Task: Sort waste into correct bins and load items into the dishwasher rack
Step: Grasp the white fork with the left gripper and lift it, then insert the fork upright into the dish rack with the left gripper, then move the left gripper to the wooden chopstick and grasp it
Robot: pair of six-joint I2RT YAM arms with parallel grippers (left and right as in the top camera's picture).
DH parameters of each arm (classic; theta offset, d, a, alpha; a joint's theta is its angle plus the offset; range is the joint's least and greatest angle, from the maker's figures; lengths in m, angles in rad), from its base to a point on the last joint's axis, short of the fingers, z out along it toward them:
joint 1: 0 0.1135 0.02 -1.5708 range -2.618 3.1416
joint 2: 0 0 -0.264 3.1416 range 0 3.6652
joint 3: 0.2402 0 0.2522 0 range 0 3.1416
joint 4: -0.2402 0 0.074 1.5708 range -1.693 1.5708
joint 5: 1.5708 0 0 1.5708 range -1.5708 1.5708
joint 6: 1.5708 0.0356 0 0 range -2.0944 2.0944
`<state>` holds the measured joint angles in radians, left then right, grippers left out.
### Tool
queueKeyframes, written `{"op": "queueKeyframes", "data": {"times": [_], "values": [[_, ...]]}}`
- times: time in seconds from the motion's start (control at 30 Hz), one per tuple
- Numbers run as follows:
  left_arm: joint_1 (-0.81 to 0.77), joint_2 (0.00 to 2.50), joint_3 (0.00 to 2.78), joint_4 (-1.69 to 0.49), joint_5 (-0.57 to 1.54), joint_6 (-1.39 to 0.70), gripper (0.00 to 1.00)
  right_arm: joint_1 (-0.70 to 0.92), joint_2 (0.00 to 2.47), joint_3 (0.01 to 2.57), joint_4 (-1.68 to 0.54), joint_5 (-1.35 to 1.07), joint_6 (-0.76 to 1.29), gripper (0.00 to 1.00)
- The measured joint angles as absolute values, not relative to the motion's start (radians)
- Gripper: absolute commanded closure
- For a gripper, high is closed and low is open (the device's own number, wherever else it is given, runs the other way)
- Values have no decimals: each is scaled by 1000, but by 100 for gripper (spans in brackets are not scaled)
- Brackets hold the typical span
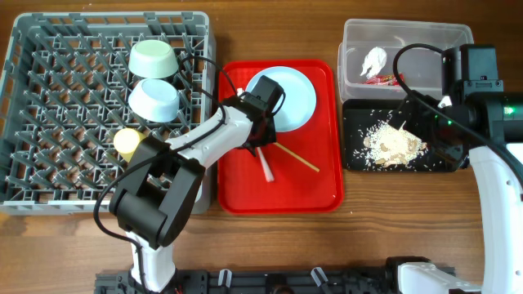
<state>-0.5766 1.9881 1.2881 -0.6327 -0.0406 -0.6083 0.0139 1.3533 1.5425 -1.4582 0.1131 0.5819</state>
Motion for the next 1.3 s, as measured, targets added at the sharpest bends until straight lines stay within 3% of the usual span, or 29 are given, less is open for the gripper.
{"op": "queueKeyframes", "data": {"times": [0.4,0.67,0.8,1.0,1.07,1.1,1.13,1.17,1.2,1.3], "values": [[-574,1891,1278,-741,-41,-561,96,14,1353,1542,-1459,113,582,0],[-377,1534,1309,-819,-44,-266,96,14,1353,1542,-1459,113,582,0],[-271,1529,1309,-801,-49,-54,96,14,1353,1542,-1459,113,582,0],[-196,1626,1309,-751,-52,66,96,14,1353,1542,-1459,113,582,0],[-179,1660,1309,-746,-52,75,85,14,1353,1542,-1459,113,582,0],[-175,1669,1309,-746,-52,78,71,14,1353,1542,-1459,113,582,0],[-171,1678,1309,-746,-52,79,47,14,1353,1542,-1459,113,582,0],[-170,1682,1309,-743,-52,86,39,14,1353,1542,-1459,113,582,0],[-170,1683,1309,-740,-52,91,34,14,1353,1542,-1459,113,582,0],[-170,1683,1309,-732,-52,93,32,14,1353,1542,-1459,113,582,0]]}}
